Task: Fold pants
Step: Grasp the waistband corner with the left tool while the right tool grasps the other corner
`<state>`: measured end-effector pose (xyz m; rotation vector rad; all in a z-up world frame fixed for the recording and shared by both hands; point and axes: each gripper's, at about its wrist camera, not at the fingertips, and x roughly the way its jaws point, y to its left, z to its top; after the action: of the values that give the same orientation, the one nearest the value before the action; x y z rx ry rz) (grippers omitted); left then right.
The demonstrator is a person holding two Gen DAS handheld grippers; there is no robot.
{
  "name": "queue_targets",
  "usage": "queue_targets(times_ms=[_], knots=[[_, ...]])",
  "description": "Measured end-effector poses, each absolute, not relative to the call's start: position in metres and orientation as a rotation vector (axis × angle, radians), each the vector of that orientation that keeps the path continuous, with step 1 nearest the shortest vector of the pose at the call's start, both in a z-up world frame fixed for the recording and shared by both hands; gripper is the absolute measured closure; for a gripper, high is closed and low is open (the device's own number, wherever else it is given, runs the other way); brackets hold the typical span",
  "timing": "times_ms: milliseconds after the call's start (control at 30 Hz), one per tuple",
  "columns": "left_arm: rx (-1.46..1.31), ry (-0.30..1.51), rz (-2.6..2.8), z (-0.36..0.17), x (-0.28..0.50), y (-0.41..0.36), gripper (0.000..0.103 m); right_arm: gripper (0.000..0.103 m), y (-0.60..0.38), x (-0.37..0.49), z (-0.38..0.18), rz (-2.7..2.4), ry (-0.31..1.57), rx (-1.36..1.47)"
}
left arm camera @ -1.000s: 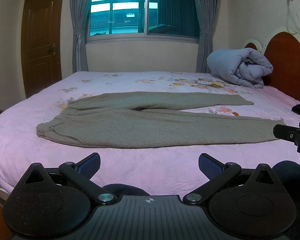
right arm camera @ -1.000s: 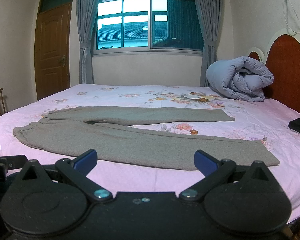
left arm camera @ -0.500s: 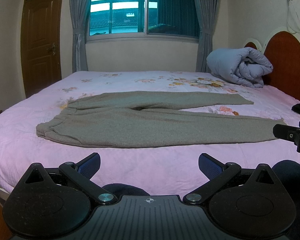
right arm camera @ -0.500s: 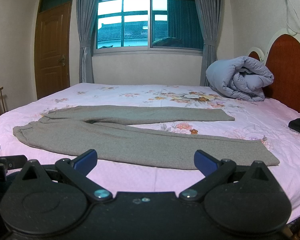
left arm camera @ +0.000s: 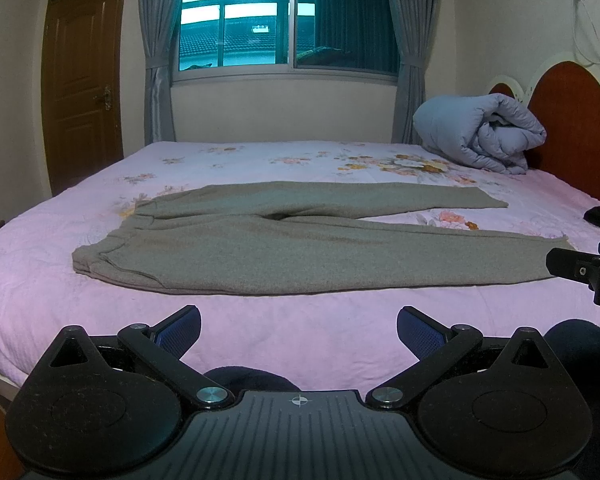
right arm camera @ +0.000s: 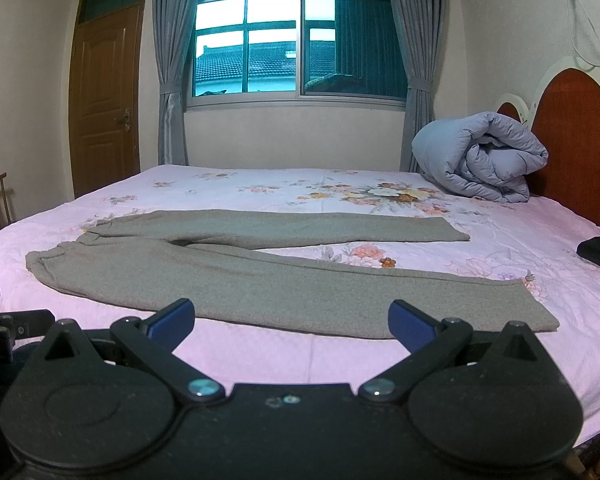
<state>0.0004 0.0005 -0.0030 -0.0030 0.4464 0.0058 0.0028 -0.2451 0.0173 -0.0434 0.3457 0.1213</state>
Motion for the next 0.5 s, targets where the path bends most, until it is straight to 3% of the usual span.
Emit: queue_targets(times_ms=[233,500], knots=[[-0.019,0.455,0.007,-0.002,0.002,0.003,0.000,0.006,-0.246,0.003,0.019,0.123,0.352,-0.038],[-0.081,0.395,0.109,0.028,0.049,0.081,0.000,0.006,-0.271,0.038,0.047,0.140,0.301,-0.007]])
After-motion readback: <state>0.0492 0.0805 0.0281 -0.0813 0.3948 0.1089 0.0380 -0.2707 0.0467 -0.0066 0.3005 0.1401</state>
